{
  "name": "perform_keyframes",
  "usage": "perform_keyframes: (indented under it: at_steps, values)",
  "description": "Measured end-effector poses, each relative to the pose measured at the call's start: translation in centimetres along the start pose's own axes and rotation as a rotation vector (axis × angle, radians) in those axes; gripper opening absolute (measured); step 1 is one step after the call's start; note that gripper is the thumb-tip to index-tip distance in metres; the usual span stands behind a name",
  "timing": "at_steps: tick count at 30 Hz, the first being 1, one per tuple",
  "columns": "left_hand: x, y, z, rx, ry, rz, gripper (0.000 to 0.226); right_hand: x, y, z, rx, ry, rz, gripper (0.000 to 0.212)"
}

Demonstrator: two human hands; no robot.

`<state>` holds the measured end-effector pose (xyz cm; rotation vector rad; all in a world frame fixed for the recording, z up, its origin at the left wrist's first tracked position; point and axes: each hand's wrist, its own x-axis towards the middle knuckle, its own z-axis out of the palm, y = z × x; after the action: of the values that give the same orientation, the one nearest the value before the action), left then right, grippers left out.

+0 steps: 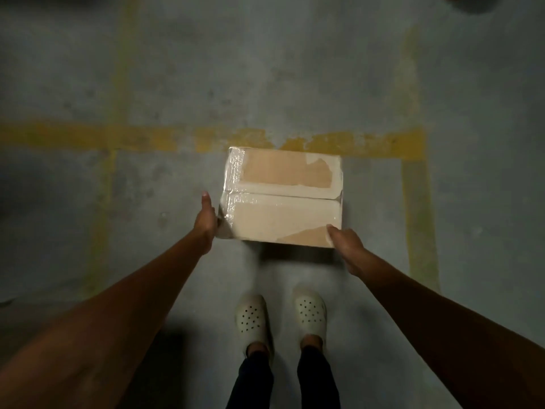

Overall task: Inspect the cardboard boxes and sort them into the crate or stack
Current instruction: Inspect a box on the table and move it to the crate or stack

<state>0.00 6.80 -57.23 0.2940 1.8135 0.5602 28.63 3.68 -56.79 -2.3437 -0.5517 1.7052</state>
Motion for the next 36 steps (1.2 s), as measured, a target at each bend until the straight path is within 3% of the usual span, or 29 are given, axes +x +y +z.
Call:
perform_keyframes:
  at_steps: [3,4,8,11,16,21,26,36]
  values:
    - [0.5,-0.6,0.1,0.000,-0.005,-0.005,0.124,-0.2,-0.4,0.2,0.034,-0.024,0.035,0.044]
    - [0.8,-0.7,0.0,0.011,0.002,0.008,0.122,-0.6,-1.0,0.0,0.020,-0.004,0.013,0.043]
    - [-4.2,3.0,0.1,0.014,0.040,0.150,0.071,-4.3,-4.2,-1.9,-0.001,0.057,-0.111,0.032]
    - [-8.7,6.2,-0.8,-0.042,0.056,0.227,0.064,-8.5,-6.8,-3.8,-0.009,0.146,-0.216,0.029]
    - [-16.7,10.3,-3.5,-0.135,0.136,0.297,0.070,-17.5,-10.5,-6.8,0.180,0.237,-0.291,0.032]
    - [-29.9,13.9,-6.2,-0.160,0.221,0.513,0.029,-27.9,-12.8,-8.5,0.083,0.290,-0.500,0.062]
    - [-40.0,13.8,-11.2,-0.241,0.399,0.559,0.030,-38.5,-15.2,-8.7,-0.068,0.265,-0.716,0.081]
    - [-55.2,4.6,-21.6,-0.461,0.807,0.567,0.035,-54.6,-13.7,-4.1,-0.298,0.085,-1.019,0.079]
